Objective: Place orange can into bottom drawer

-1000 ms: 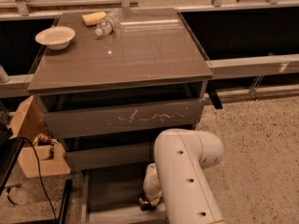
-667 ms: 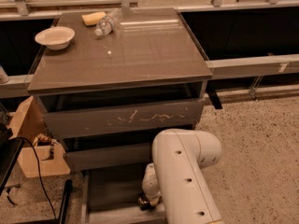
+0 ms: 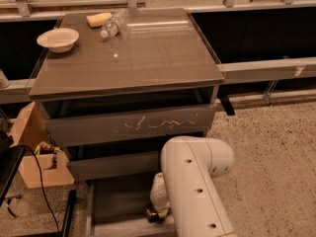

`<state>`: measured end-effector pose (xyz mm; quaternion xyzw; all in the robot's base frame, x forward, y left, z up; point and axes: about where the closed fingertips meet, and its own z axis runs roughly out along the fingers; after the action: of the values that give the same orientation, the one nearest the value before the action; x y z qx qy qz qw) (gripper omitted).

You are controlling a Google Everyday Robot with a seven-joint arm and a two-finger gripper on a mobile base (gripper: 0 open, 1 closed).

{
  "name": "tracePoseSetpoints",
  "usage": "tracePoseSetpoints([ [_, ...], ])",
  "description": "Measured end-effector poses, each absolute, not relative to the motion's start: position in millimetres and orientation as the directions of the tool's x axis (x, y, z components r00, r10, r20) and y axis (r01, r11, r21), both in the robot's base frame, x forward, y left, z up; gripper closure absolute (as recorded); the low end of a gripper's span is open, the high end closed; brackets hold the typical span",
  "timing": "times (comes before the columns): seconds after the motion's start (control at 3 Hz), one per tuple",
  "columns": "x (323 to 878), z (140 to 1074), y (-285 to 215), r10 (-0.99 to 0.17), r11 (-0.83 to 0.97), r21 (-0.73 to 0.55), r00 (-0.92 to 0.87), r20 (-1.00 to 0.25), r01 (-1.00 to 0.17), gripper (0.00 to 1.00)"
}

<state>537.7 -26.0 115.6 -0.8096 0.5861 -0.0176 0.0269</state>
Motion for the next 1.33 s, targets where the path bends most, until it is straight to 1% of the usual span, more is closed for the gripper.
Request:
tracePoseSetpoints([
  [0.67, 537.7, 115.6, -26.0, -0.950, -0.312, -0.064, 0.312, -0.003, -0.948, 0.04],
  [1.0, 537.6, 115.4, -26.0, -0.950, -0.312, -0.064, 0.312, -0.003, -0.948, 0.00],
  [1.33, 537.6, 115.4, -26.0, -0.950, -0.312, -0.064, 0.312, -0.003, -0.948, 0.00],
])
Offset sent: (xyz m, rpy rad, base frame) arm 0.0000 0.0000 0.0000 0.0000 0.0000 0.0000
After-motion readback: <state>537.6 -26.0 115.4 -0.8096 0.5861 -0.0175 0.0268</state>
